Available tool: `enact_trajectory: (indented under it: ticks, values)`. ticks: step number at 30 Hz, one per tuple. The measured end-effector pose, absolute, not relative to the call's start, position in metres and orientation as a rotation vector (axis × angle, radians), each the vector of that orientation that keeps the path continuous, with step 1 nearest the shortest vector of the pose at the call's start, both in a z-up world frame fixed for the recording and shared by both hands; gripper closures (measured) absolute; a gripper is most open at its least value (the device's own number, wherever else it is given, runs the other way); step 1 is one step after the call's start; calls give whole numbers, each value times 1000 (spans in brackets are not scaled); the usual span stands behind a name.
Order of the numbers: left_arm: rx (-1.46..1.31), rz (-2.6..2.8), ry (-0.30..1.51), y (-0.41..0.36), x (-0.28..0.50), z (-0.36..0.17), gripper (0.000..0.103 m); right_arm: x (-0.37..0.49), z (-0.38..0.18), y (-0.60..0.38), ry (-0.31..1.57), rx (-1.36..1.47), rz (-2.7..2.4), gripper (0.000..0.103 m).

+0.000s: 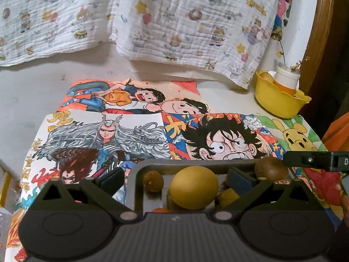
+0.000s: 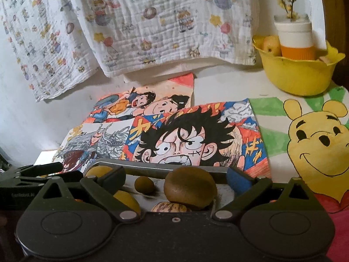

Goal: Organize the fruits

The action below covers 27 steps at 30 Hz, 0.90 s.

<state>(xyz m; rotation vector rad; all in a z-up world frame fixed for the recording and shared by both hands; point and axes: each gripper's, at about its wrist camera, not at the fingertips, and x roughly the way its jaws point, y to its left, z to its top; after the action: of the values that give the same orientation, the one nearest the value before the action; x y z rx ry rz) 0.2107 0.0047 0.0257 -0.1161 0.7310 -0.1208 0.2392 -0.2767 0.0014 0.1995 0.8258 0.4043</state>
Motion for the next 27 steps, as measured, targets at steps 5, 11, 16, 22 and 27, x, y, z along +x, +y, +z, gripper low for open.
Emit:
enact_trajectory:
  ticks: [5, 11, 16, 22, 27]
  values:
    - [-127, -112, 711, 5, 203, 28, 0, 225, 6, -274, 779, 177, 402, 1]
    - [-125, -89, 689, 4, 192, 29, 0, 209, 9, -270, 720, 133, 397, 1]
    - [-111, -65, 670, 4, 185, 28, 0, 198, 11, -269, 673, 113, 391, 1]
    - [-107, -36, 646, 5, 176, 28, 0, 185, 10, -269, 617, 95, 373, 1]
    - [-101, -6, 623, 8, 166, 27, 0, 176, 9, -268, 582, 84, 360, 1]
